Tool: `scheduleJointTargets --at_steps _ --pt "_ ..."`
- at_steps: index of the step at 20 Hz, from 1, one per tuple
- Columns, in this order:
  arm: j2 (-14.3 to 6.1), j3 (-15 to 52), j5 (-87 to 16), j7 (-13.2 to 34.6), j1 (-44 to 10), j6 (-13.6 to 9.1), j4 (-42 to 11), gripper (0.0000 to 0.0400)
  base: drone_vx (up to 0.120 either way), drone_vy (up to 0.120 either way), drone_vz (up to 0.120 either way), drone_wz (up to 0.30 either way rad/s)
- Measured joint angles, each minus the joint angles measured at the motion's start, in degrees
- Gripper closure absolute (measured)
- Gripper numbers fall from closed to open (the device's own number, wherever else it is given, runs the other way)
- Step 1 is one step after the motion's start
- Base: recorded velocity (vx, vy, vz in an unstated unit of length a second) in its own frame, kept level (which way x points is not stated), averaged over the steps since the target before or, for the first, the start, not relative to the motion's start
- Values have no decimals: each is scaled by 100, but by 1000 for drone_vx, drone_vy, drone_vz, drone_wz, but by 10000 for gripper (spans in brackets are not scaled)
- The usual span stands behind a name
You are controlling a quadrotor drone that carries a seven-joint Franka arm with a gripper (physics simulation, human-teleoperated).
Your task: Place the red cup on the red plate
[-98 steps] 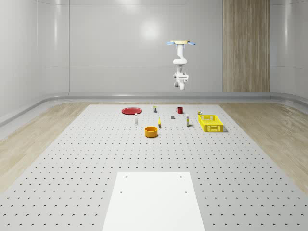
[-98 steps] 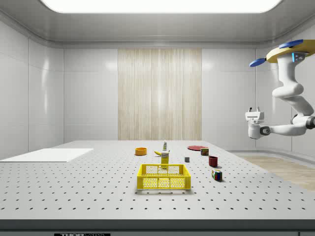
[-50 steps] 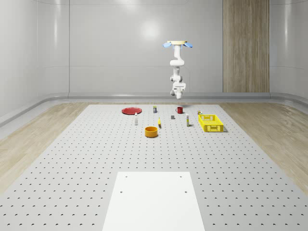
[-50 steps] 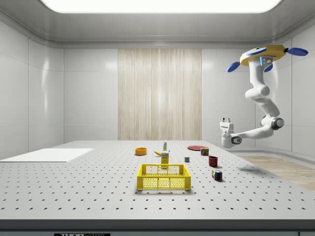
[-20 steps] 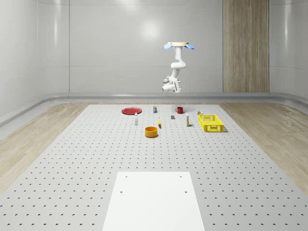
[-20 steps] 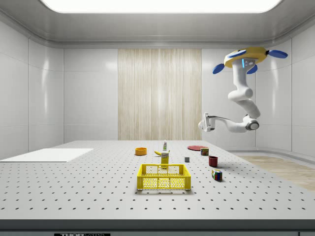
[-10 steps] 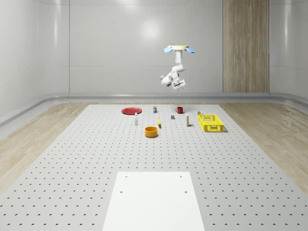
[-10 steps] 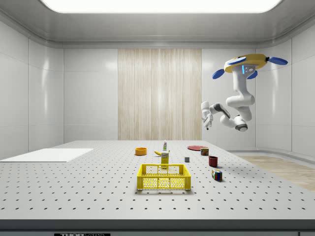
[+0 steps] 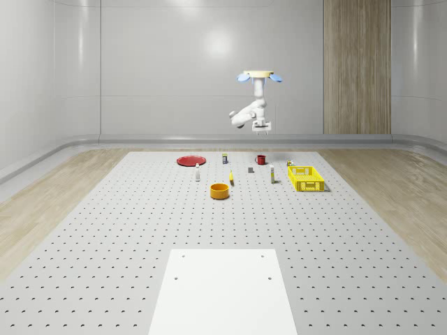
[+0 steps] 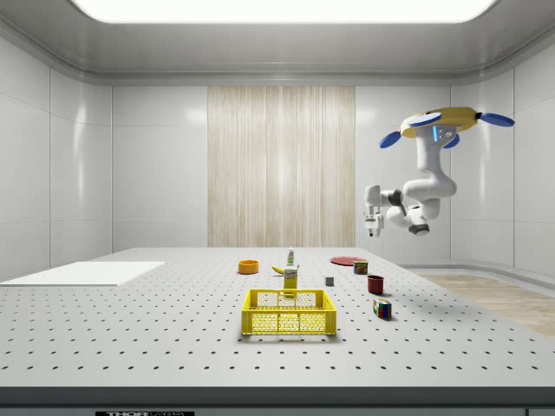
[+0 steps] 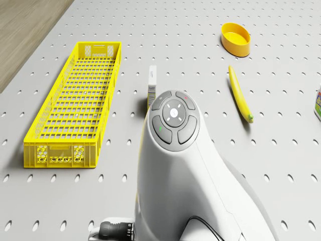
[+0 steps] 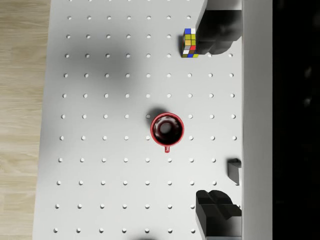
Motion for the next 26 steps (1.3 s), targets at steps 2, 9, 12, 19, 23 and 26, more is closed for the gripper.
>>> scheduleJointTargets --at_steps 2,9,12,19,23,26 --pt "-77 55 -9 73 -103 2 -4 0 0 120 -120 0" --pt "-320 188 47 237 -317 107 -1 0 0 80 -120 0" --pt "-416 229 89 284 -373 175 5 0 -13 0 -120 0" --pt "-628 309 195 369 -468 351 19 0 -40 0 -120 0" --pt "-744 348 255 410 -512 454 27 0 0 10 -120 0" --pt "-829 375 300 438 -541 530 33 0 0 40 -120 0"
